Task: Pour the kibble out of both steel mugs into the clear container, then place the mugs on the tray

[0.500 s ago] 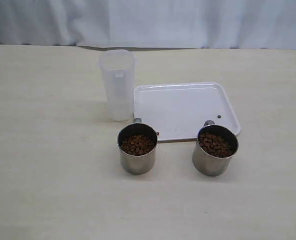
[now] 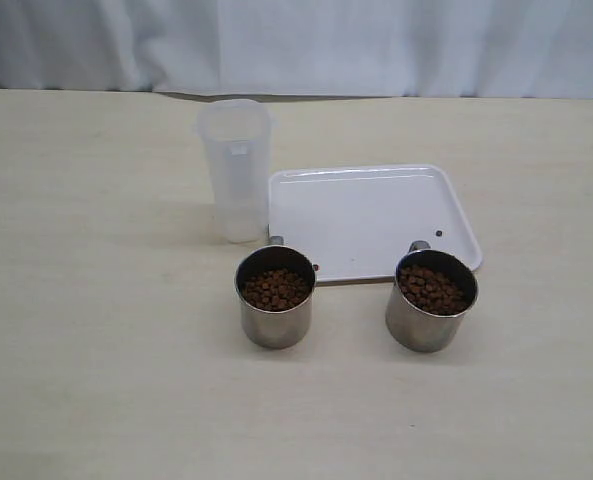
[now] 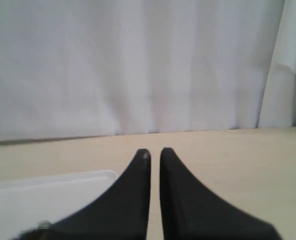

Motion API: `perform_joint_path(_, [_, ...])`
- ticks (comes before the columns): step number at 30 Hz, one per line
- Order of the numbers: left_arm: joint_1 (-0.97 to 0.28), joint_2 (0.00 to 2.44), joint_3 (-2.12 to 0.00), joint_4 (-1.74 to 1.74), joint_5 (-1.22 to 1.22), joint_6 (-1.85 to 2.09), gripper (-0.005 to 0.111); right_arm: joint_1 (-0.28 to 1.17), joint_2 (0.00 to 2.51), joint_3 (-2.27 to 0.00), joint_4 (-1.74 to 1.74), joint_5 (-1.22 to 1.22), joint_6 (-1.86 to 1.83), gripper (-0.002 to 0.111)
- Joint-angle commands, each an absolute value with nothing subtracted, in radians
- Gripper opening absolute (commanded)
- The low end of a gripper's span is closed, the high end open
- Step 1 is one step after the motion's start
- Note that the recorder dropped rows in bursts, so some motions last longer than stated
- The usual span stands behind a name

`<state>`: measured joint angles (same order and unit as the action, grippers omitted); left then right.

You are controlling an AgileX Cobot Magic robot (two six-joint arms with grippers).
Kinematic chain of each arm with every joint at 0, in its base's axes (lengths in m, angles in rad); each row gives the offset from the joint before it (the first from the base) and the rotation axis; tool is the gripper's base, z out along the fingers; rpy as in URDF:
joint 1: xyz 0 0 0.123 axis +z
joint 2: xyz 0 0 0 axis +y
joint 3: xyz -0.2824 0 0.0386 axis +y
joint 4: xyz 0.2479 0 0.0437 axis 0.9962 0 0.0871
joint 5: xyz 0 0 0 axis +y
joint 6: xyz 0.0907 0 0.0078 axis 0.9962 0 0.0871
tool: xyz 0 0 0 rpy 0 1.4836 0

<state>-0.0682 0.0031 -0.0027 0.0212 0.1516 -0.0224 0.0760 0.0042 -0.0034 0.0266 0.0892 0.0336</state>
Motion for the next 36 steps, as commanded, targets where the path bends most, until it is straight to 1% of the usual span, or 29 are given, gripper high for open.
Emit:
perform_joint_path(1, [-0.066,0.000,0.000,0.016,0.143,-0.023,0.000,0.071,0.000,0.000,0.254,-0.027,0.038,0.005])
perform_joint_path(5, [-0.066,0.000,0.000,0.016,0.143,-0.023,0.000,0.100,0.008,0.000,0.254,-0.035,0.015,0.005])
perform_joint_path(7, [-0.066,0.000,0.000,0.016,0.143,-0.023,0.000,0.153,0.086,0.000,0.254,-0.042,0.010,0.005])
perform_joint_path(10, [-0.066,0.000,0.000,0.016,0.143,-0.023,0.000,0.320,0.319,0.000,0.189,-0.152,0.000,0.005])
perform_joint_path(15, [-0.066,0.000,0.000,0.016,0.143,-0.023,0.000,0.508,0.685,0.000,0.075,-0.350,-0.008,0.005])
perform_joint_path(18, [-0.066,0.000,0.000,0.016,0.143,-0.023,0.000,0.583,0.939,0.000,0.067,-0.516,-0.130,0.005])
perform_joint_path(20, [-0.066,0.000,0.000,0.016,0.143,-0.023,0.000,0.607,1.081,0.000,0.124,-0.634,-0.153,0.009])
perform_joint_path(22, [-0.066,0.000,0.000,0.016,0.143,-0.023,0.000,0.608,1.203,0.000,0.142,-0.715,-0.130,0.022])
perform_joint_path(23, [-0.066,0.000,0.000,0.016,0.143,-0.023,0.000,0.608,1.259,0.000,0.137,-0.744,-0.120,0.032])
perform_joint_path(25, [-0.066,0.000,0.000,0.016,0.143,-0.023,0.000,0.608,1.345,-0.007,0.113,-0.767,-0.096,0.058])
perform_joint_path(26, [-0.066,0.000,0.000,0.016,0.143,-0.023,0.000,0.608,1.379,-0.024,0.111,-0.767,-0.094,0.078])
perform_joint_path(27, [-0.066,0.000,0.000,0.016,0.143,-0.023,0.000,0.608,1.408,-0.035,0.111,-0.761,-0.096,0.091])
perform_joint_path(28, [-0.066,0.000,0.000,0.016,0.143,-0.023,0.000,0.608,1.429,-0.046,0.118,-0.749,-0.094,0.103])
perform_joint_path(29, [-0.066,0.000,0.000,0.016,0.143,-0.023,0.000,0.608,1.455,-0.055,0.113,-0.737,-0.098,0.110])
perform_joint_path(36, [-0.066,0.000,0.000,0.016,0.143,-0.023,0.000,0.608,1.525,-0.105,0.032,-0.728,-0.087,0.110])
